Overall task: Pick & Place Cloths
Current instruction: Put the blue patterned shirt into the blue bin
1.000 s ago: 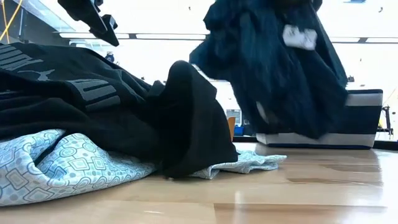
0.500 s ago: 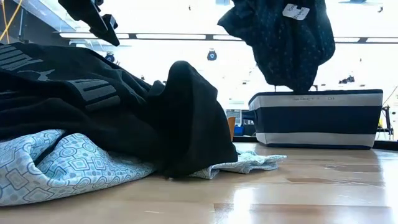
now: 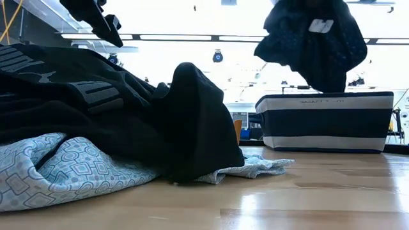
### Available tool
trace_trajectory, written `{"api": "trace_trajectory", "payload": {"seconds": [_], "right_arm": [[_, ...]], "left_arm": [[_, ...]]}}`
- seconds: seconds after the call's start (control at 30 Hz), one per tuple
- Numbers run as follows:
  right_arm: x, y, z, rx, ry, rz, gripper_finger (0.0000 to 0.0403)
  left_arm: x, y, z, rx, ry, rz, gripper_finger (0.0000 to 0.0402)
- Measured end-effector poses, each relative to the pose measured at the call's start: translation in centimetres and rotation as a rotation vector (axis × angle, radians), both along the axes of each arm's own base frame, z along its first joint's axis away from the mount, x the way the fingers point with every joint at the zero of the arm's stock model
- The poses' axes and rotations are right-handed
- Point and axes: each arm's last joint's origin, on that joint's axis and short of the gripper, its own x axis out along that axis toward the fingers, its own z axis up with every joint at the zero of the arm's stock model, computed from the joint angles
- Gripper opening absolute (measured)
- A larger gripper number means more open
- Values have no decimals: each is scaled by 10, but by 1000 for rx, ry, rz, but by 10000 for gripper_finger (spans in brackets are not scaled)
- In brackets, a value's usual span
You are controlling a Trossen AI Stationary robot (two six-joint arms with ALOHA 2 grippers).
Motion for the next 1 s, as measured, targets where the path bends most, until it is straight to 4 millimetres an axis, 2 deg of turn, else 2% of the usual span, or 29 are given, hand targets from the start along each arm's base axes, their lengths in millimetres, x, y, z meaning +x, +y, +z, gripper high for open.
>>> {"api": "trace_trajectory", "payload": {"seconds": [0.1,0.23,0.53,0.83,1.0], "right_arm": [[-2,-11,-7,15,50,-40,7],[-8,-27,-22,97,26,-62,7],[-20,-60,-58,511,-71,-69,7],[-3,-88,-87,862,-67,-15,7],[9,-109,-110,1009,-27,-51,7]], "left_arm": [[0,0,0,0,0,-1,260],[0,0,0,0,0,0,260],[0,0,0,0,0,-1,260],[0,0,0,-3,0,2,260],[0,0,0,-4,0,4,260]]}}
